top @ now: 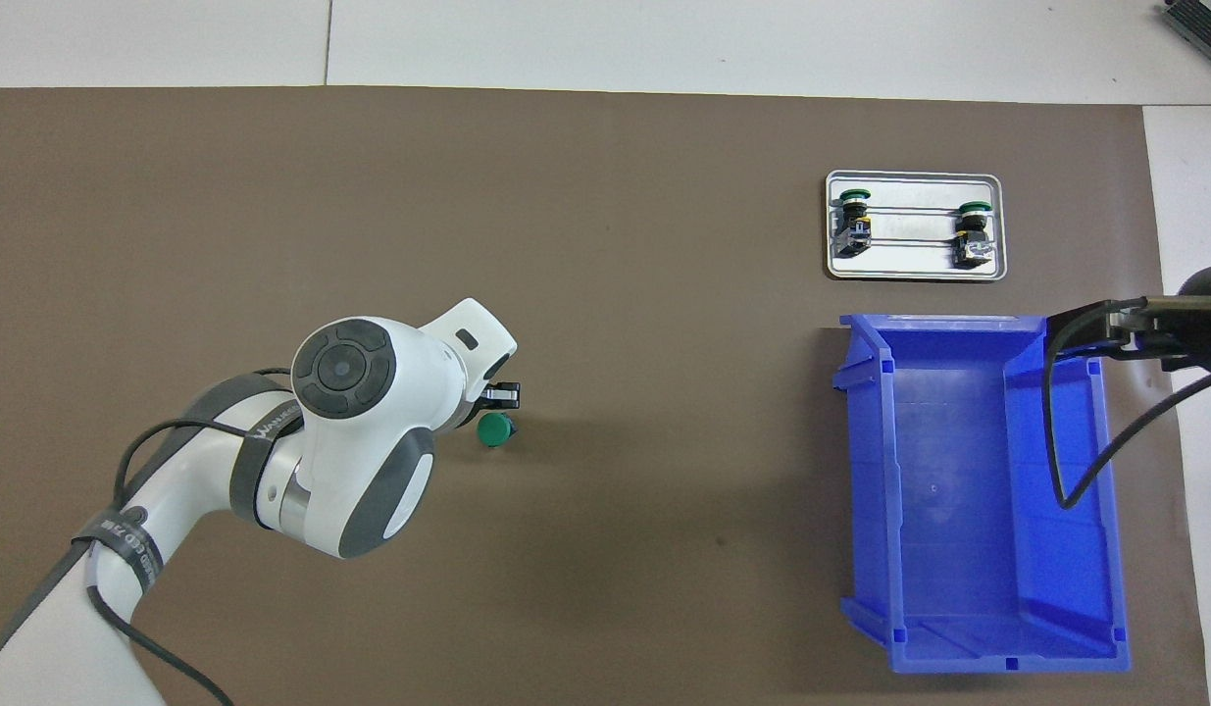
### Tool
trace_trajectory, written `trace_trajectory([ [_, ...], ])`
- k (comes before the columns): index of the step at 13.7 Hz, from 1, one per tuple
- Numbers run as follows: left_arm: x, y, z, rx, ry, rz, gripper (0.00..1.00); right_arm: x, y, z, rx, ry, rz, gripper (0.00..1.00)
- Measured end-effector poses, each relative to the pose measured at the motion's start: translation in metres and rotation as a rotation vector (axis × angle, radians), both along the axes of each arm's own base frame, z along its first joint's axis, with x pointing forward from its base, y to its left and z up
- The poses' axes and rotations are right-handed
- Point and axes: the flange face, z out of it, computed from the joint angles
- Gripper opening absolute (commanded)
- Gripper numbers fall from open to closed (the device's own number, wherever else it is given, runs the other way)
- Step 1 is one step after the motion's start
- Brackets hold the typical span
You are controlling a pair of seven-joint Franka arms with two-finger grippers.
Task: Place and press button with both arms
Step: 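Press down on the green button with the closed left gripper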
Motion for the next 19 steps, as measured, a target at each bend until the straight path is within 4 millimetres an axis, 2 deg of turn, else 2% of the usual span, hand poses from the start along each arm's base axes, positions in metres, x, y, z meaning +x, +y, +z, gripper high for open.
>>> trace_trajectory([
  [3,0.025,0.005,0.037,-0.007,0.000,0.022,0.00,0.000,0.000,0.000,0.000,0.000,0.000,1.00],
  [5,0.029,0.007,0.047,0.007,0.033,0.023,0.00,0.000,0.000,0.000,0.000,0.000,0.000,1.00],
  [8,0.021,0.000,0.042,0.027,0.077,0.016,0.00,0.000,0.000,0.000,0.000,0.000,0.000,1.00],
  [12,0.000,-0.017,0.018,0.041,0.098,0.019,0.00,0.000,0.000,0.000,0.000,0.000,0.000,1.00],
  [15,-0.010,-0.015,0.000,0.043,0.095,0.024,0.00,0.000,0.000,0.000,0.000,0.000,0.000,1.00],
  [19,-0.014,-0.012,-0.002,0.036,0.076,0.028,0.00,0.000,0.000,0.000,0.000,0.000,0.000,1.00],
])
